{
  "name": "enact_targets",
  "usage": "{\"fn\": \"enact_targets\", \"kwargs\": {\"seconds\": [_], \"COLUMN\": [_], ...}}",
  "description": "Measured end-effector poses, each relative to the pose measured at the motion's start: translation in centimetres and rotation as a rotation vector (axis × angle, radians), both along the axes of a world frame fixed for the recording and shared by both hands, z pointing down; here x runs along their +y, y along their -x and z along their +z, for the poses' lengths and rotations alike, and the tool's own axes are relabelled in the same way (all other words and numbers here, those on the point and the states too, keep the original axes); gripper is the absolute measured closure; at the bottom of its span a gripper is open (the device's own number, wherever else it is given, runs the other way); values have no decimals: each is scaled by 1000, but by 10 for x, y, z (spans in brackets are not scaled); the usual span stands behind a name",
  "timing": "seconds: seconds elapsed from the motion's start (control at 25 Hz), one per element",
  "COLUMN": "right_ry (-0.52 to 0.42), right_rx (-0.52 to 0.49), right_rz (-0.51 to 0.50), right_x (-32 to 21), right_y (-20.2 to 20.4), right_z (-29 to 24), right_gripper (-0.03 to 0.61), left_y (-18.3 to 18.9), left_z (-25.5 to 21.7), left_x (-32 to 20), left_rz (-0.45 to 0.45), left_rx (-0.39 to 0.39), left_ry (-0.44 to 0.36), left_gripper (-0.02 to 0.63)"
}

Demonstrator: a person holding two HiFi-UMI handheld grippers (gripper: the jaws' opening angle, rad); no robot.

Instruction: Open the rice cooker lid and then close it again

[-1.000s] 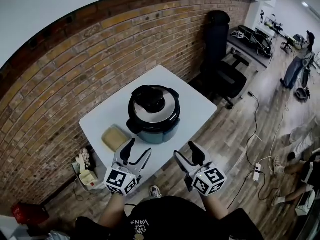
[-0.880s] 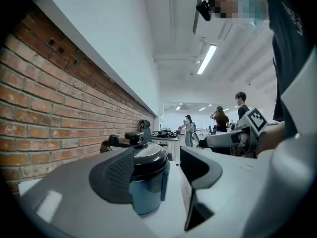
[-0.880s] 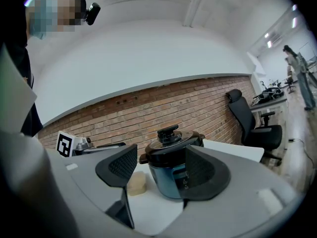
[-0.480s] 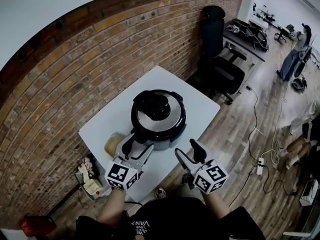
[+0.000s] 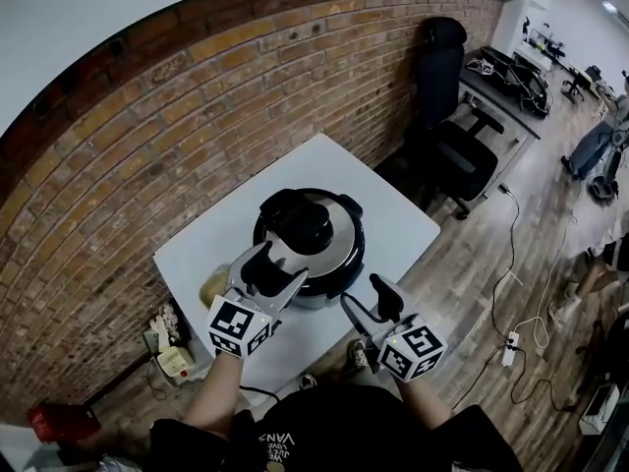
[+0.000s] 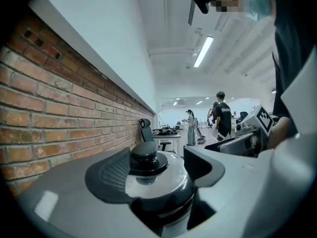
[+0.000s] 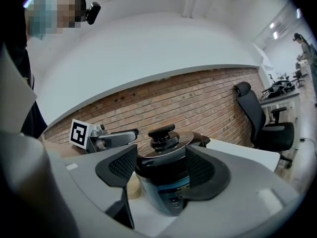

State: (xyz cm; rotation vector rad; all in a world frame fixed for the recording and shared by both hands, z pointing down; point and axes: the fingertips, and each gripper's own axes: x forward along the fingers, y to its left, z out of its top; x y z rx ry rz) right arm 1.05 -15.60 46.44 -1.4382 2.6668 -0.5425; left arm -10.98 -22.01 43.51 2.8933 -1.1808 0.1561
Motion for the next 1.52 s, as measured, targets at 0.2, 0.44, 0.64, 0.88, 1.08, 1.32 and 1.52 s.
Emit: {"fn": "enact_targets", "kwargs": {"seconds": [0.2,0.44,0.64,0.88,1.08,1.32,1.52], "right_ry": [6,15,22,25,32,49,67], "right_rx": [9,10,14,2,-5,-14,-16], "right_rz": [-53,-103,-141,-151,-154,-162,-171], "right_x": [-19,-40,-54,-67,-74,-74,-73], "right_y": [-16,-28,-35,-43,-48,-49,-46], "right_z": [0,2,3,7,8,11,15], "right_gripper": [284,284,284,284,284,284,284], "left_y": [-15,-27,-35,-47,-54,-56,-56], "left_z": [4,13,20,35,36,38,38], "left_x": [-27,-53,-70,-76,-82,-82,-83], "left_rz": [4,32,56,134,159,178,182], "left_rx": [-48,-113,-200,-336,-352,-374,-385], "left_ry": [24,71,88,130,168,177,165], "left_gripper": [296,296,296,296,296,297,301]}}
